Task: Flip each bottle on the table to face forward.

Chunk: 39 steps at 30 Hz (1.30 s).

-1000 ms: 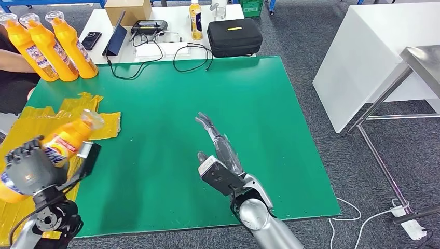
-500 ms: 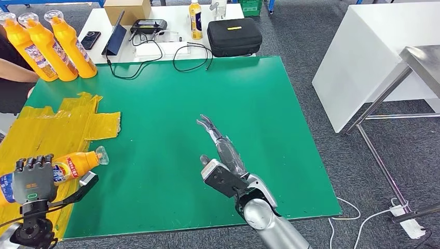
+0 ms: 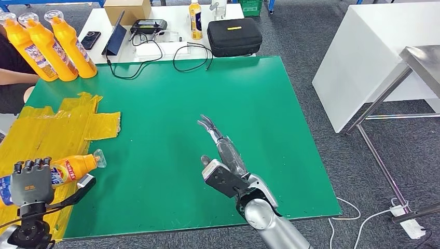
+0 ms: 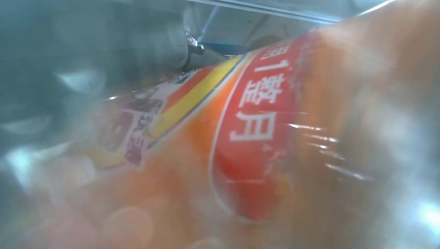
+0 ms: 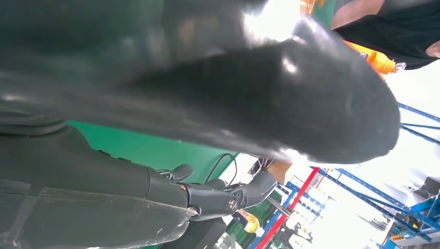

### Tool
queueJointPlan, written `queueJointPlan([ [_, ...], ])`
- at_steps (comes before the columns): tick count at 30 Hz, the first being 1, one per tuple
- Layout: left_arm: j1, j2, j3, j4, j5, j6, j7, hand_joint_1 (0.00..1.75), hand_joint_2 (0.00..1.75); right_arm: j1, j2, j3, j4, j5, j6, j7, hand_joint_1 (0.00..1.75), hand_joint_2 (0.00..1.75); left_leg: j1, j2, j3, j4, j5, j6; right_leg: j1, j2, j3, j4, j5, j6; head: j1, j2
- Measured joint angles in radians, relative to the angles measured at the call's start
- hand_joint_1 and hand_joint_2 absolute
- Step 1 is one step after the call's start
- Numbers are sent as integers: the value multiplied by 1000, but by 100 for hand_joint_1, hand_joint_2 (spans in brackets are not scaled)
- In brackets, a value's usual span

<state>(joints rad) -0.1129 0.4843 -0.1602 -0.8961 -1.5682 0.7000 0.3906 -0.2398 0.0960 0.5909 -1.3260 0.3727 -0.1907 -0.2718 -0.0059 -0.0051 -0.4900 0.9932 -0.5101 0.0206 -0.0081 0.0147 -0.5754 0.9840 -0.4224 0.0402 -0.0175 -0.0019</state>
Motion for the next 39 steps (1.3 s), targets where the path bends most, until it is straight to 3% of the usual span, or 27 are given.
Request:
queueJointPlan([
  [12, -22, 2, -1, 50, 0, 0, -9, 175, 175, -2, -5, 9, 0, 0, -1, 2, 0, 0, 0, 0, 0, 0, 0, 0, 0, 0, 0, 0, 0, 0, 0, 0],
  [16, -33, 2, -4, 75, 0, 0, -18, 0, 0, -2, -7, 13, 0, -1, -1, 2, 0, 0, 0, 0, 0, 0, 0, 0, 0, 0, 0, 0, 0, 0, 0, 0],
  [21, -37, -1, -10, 96, 0, 0, -79, 0, 0, 0, -9, 21, 1, -2, 2, -1, 0, 0, 0, 0, 0, 0, 0, 0, 0, 0, 0, 0, 0, 0, 0, 0],
  [39, 11, -4, -25, 77, 0, 2, -68, 0, 0, 42, -15, 44, 3, 2, -1, -22, 0, 0, 0, 0, 0, 0, 0, 0, 0, 0, 0, 0, 0, 0, 0, 0],
])
